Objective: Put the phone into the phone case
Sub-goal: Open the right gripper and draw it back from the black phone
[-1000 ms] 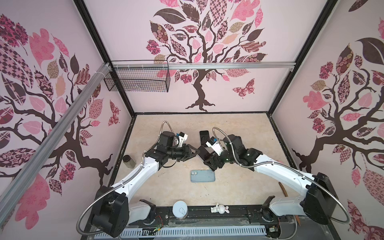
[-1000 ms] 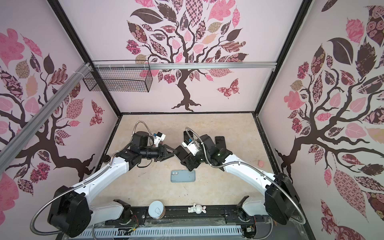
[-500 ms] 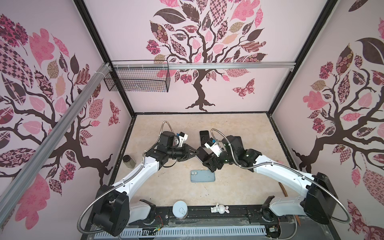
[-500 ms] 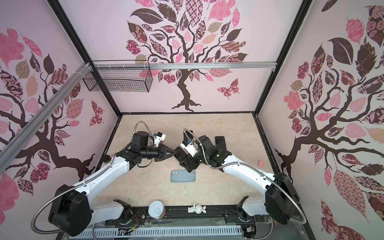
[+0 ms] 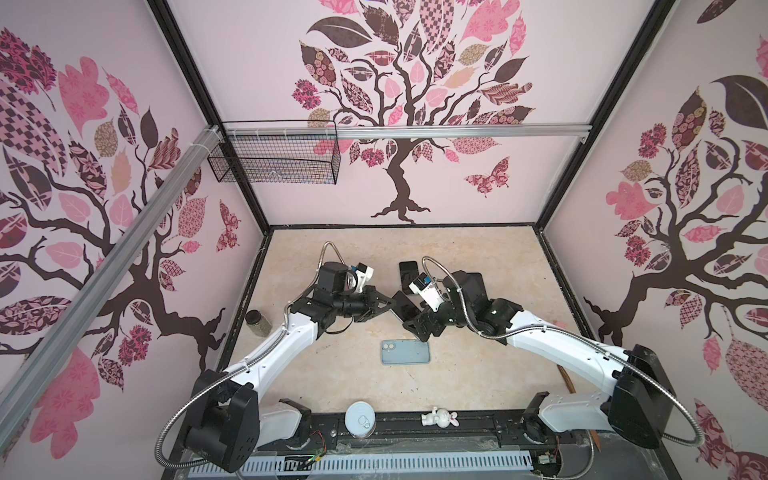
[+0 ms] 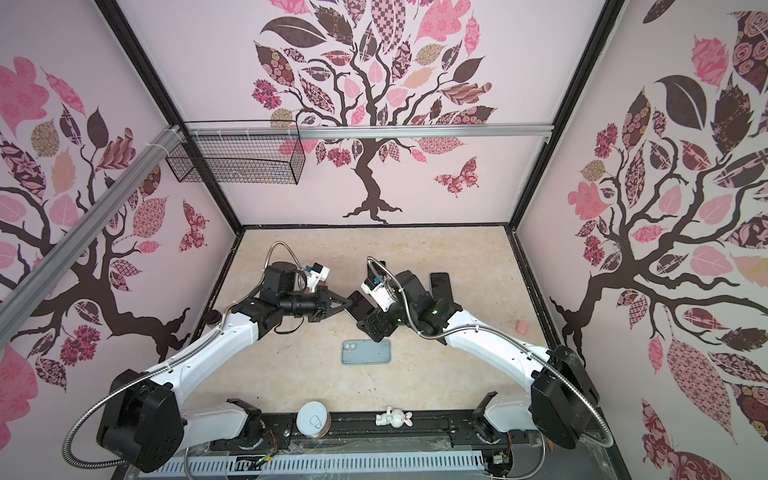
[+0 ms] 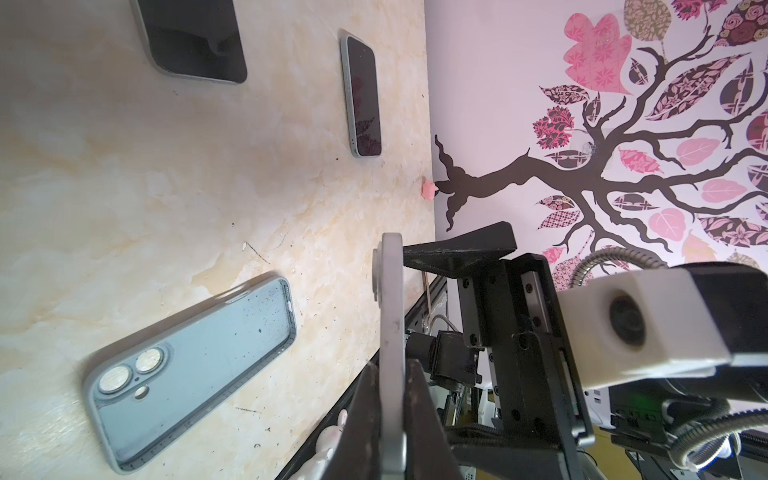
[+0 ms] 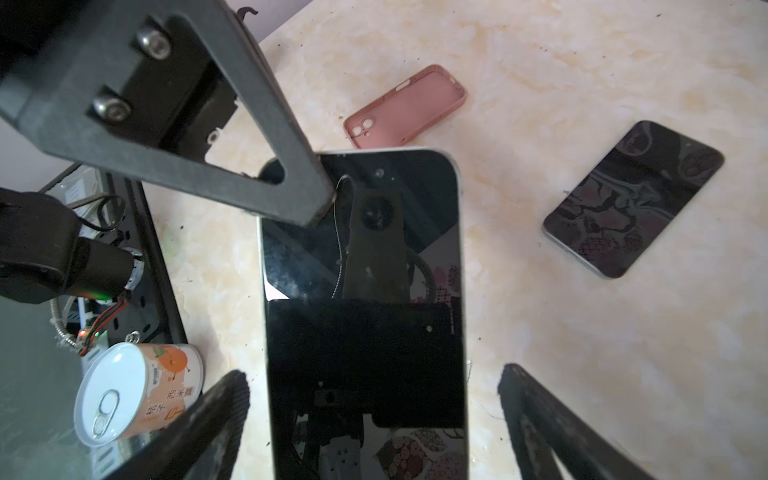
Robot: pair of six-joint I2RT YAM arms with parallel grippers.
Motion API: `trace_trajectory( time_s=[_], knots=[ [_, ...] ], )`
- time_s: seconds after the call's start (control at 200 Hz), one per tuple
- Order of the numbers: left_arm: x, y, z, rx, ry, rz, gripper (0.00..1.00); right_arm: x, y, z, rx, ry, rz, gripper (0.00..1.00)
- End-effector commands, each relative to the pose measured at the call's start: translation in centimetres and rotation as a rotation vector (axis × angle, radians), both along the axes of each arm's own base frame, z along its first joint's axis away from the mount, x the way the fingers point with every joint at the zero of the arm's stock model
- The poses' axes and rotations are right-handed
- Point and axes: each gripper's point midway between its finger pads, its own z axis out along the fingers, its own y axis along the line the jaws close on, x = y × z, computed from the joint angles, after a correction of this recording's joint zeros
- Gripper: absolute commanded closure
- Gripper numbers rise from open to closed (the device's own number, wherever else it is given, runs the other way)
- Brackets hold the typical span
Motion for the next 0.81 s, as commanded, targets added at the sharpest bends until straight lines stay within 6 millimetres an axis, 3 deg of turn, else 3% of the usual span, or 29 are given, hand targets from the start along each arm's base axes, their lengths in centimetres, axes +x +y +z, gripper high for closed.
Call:
trace_trajectory(
  time_s=[0.0,0.15,0.37,0.76,0.8],
  knots=[
    [0.8,0.6,2.9,-0.045,-0.119,0.018,1.00,0.5,-0.5,1.7,0.054,-0.036,-0.061,0.00],
    [1.4,2.5,3.0,-0.038,-0.144,0.085,1.00,1.3,-1.6,1.4,0.115,0.054,-0.156,0.00],
    [2.4,5.7,2.9,0.018,-0.242,0.215,1.00,2.6,-4.1,1.4,0.395,0.277,-0.233,0.01],
    [2.4,6.6,4.7,-0.079,-0.377,0.299,1.00,1.5,-2.0,2.5,0.762,0.459,-0.113,0.30],
    [2.4,6.5,5.6,-0.115,-0.415,0.305,1.00,1.5,-1.9,2.8,0.794,0.462,-0.101,0.32]
  ],
)
